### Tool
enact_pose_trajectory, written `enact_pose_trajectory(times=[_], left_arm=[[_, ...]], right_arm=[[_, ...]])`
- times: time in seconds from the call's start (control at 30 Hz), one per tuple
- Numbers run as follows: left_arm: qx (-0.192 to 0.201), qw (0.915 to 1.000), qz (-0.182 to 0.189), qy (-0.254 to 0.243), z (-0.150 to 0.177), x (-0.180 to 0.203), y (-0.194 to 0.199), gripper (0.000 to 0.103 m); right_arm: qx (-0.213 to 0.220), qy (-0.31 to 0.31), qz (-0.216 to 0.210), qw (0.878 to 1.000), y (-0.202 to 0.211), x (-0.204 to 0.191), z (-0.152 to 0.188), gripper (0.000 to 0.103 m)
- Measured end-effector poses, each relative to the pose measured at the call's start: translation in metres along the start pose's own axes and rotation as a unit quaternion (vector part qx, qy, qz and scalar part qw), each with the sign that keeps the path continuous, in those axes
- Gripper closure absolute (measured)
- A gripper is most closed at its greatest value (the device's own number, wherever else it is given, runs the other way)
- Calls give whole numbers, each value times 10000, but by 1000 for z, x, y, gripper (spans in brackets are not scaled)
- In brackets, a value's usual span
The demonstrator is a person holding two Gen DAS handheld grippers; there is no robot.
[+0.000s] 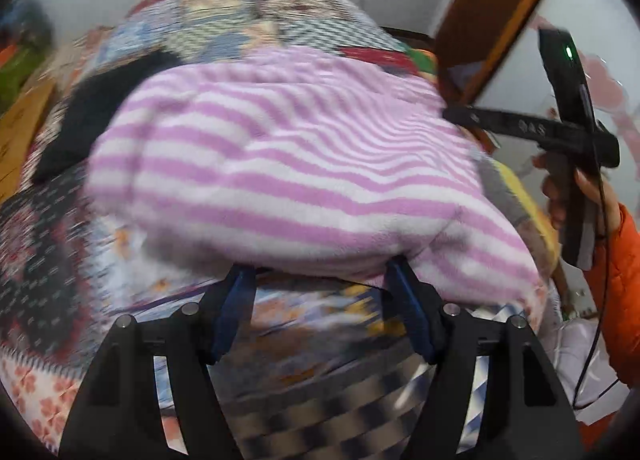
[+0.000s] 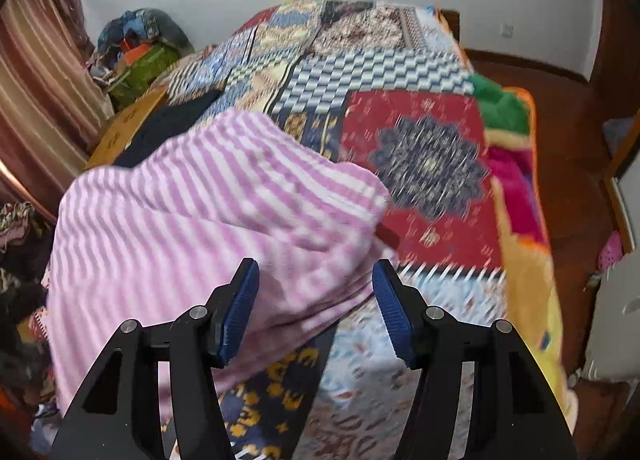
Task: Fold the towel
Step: 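Open the right gripper and press the folded pants flat with both grippers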
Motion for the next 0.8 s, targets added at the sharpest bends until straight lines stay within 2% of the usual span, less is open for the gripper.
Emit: enact_pose_trajectory(times=[0.2,0.3,0.37,0.5,0.63,0.7,0.8], left_arm=[[-86,9988,276,-398,-10,43,-12,34],[-51,9983,428,-389,-9,43,-4,34],[33,9985,431,-333,-5,35,9,34],[453,9987,218,-28,0,-2,48,33],[800,9955,-216,449,-9,-48,70,22],[885,9938,-175,647,-17,-68,72,16],[806,9935,-79,798,-34,-86,61,15]], right_arm=[[249,12,53,9997,33,-1,11,47],[375,-42,-35,9993,50,-5,22,47],[443,-65,-127,9989,60,-11,29,47],[453,50,-280,9986,68,-33,43,47],[351,136,-490,9981,64,-54,56,47],[282,143,-609,9976,58,-63,62,46],[110,152,-690,9974,44,-72,71,46]])
Point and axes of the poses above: each gripper's, at about its wrist camera, not at the fingertips, and y roughly against the way its jaws point, x to its right, z to its underside, the point moved 5 cm from there along -y, roughly the way its jaws point, and after that the axes turned 12 degrees about -x, right-handed, at the moved point
